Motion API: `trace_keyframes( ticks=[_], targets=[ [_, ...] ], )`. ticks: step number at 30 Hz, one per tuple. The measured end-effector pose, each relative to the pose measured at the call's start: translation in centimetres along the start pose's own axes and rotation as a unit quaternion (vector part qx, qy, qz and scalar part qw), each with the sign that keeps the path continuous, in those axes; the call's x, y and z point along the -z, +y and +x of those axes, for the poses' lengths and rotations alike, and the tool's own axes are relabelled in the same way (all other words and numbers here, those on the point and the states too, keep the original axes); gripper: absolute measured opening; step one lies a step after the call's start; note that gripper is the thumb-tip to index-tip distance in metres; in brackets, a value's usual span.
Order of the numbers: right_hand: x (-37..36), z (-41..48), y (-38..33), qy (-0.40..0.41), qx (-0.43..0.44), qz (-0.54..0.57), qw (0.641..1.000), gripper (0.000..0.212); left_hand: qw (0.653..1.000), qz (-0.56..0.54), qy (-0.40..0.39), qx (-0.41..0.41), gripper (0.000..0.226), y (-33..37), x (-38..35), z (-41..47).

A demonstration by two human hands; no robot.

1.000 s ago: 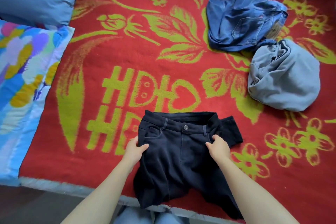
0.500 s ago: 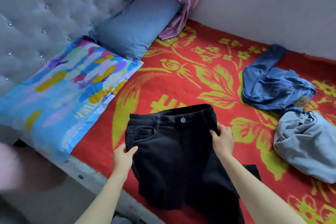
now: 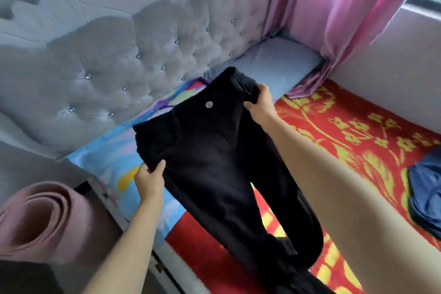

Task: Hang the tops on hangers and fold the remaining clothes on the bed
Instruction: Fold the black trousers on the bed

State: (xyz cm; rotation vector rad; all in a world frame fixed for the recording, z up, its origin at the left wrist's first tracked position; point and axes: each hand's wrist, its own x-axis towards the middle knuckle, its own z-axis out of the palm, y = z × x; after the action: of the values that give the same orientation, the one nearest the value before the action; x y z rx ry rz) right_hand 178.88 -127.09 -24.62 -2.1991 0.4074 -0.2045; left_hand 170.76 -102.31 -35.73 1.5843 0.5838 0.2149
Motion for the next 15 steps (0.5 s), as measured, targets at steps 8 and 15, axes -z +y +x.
trace_keyframes(
  ticks=[8, 15],
  targets=[
    [-10.8, -5.6, 7.7, -0.278, -0.106, -0.158, 0.942, 0.069, 0.966, 0.208, -0.089, 0.122, 0.079, -9.6, 2.6, 5.9],
    [-9.9, -16.3, 18.6, -0.314, -0.294, -0.199, 0.88, 0.058, 0.914, 0.292, -0.206, 0.193, 0.066, -15.0, 1.4, -0.4]
  ],
)
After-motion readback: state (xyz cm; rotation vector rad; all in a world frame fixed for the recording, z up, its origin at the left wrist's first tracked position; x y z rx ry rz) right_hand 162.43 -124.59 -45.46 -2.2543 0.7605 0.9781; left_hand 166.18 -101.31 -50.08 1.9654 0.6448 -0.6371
